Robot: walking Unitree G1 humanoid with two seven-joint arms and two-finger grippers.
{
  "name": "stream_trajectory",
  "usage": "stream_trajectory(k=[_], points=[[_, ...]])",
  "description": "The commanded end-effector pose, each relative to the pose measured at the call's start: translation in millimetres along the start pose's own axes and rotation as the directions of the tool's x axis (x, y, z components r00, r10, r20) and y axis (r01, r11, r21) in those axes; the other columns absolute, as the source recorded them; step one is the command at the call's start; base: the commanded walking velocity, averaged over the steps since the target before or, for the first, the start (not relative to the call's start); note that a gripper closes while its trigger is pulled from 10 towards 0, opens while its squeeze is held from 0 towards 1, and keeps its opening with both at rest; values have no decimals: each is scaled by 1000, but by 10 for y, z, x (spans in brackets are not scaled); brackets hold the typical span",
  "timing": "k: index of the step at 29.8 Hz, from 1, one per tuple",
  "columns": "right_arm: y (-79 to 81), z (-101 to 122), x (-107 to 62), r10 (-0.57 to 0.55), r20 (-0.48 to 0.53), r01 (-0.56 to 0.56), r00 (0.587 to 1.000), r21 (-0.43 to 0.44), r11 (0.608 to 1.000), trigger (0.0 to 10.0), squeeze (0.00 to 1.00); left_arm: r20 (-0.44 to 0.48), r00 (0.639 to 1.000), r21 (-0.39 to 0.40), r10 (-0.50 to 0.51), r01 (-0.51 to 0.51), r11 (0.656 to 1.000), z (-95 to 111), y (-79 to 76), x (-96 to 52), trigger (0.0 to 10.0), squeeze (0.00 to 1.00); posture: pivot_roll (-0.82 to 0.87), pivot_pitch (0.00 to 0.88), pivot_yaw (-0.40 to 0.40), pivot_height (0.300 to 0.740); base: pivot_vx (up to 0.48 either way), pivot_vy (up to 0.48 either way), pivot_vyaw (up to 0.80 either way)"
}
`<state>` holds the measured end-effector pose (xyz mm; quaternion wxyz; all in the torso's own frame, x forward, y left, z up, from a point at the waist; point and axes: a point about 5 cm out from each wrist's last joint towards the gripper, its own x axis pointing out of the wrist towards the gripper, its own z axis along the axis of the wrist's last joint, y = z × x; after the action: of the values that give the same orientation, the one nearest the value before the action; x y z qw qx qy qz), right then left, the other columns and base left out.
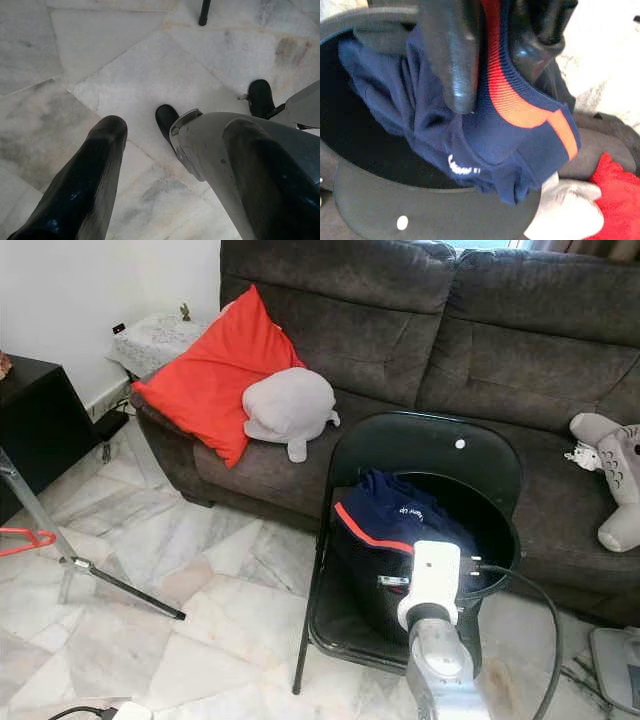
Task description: Hang hanger
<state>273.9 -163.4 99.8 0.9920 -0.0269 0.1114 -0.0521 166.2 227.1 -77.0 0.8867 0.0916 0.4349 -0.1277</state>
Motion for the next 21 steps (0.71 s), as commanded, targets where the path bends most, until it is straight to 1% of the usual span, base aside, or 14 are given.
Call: stream_trajectory(k=[1,7,12,17,18,19,20,21], points=[[6,-74,-38,-3,-39,2,999,-17,1000,10000,0,-31,999,4,-8,8,1000,-62,-4,-15,10000,0,-3,97,-33,740,0,0,0],[-12,-206,-77,-11,-90,8,996,-30,1000,10000,0,-31,999,5,-9,9,1000,-60,-4,-14,10000,0,-1,98,-33,740,0,0,0],[-4,-352,-169,-3,-139,-4,990,-45,999,10000,0,-29,1000,7,-9,9,1000,-60,-2,-16,10000,0,-3,98,-32,740,0,0,0],[32,-429,-241,26,-171,-37,985,-56,998,10000,0,-30,999,9,-11,12,1000,-60,-2,-16,10000,0,-5,96,-33,740,0,0,0],[39,-444,-263,34,-175,-45,984,-59,997,10000,78,-30,999,9,-11,12,1000,-60,-1,-16,10000,0,-6,96,-33,740,0,0,0],[43,-449,-276,38,-175,-49,984,-59,997,10000,78,-30,999,8,-11,11,1000,-61,-1,-17,10000,0,-6,96,-33,740,0,0,0],[45,-456,-295,41,-176,-54,984,-67,996,10000,471,-30,999,9,-11,12,1000,-60,0,-17,10000,0,-6,96,-33,740,0,0,0],[45,-466,-320,44,-176,-58,983,-78,995,10000,467,-30,999,9,-12,12,1000,-61,-1,-17,10000,0,-9,96,-34,740,0,0,0]])
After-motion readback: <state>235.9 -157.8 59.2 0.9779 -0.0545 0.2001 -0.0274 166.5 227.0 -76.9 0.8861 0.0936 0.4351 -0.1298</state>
